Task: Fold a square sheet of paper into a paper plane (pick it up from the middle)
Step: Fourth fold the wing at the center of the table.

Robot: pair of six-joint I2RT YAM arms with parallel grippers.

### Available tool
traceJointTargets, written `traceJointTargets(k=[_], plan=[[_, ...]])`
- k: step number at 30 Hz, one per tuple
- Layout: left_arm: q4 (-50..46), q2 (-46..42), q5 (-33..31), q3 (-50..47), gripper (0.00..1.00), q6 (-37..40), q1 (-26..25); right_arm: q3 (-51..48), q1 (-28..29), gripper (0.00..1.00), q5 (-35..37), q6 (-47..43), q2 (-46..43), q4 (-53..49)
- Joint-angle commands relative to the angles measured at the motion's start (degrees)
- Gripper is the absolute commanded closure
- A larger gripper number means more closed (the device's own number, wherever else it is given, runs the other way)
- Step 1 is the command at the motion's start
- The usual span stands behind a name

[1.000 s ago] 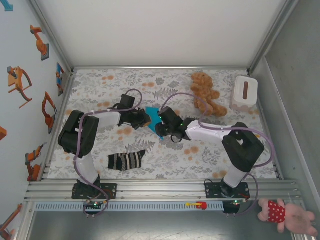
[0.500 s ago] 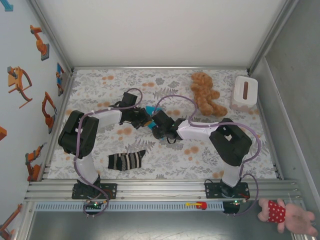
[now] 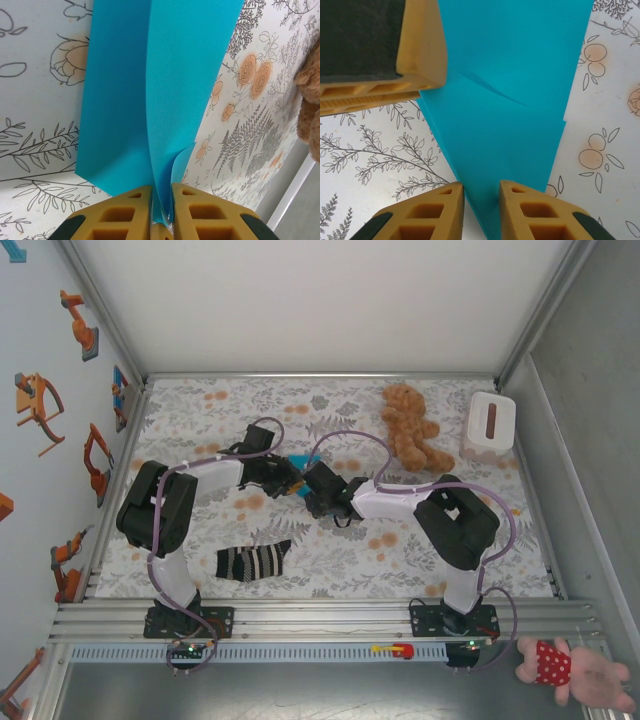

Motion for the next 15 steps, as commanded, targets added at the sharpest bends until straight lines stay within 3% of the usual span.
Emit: traceJointTargets(k=[1,7,15], plan=[[-1.5,0.1,1.0,2.1,0.82,0.8,1.2,1.3,0.4,0.77,2.9,-1.1,0.7,-1.1],[-1.0,1.8,2.4,2.9,0.95,0.8,1.6,2.0,0.4,0.77,3.9,-2.1,1.0,-1.8],[-2.3,0.7,2.6,3.7,0.96,0.2,1.9,2.7,0.5,0.73,5.1,-4.7,1.3,-2.6]])
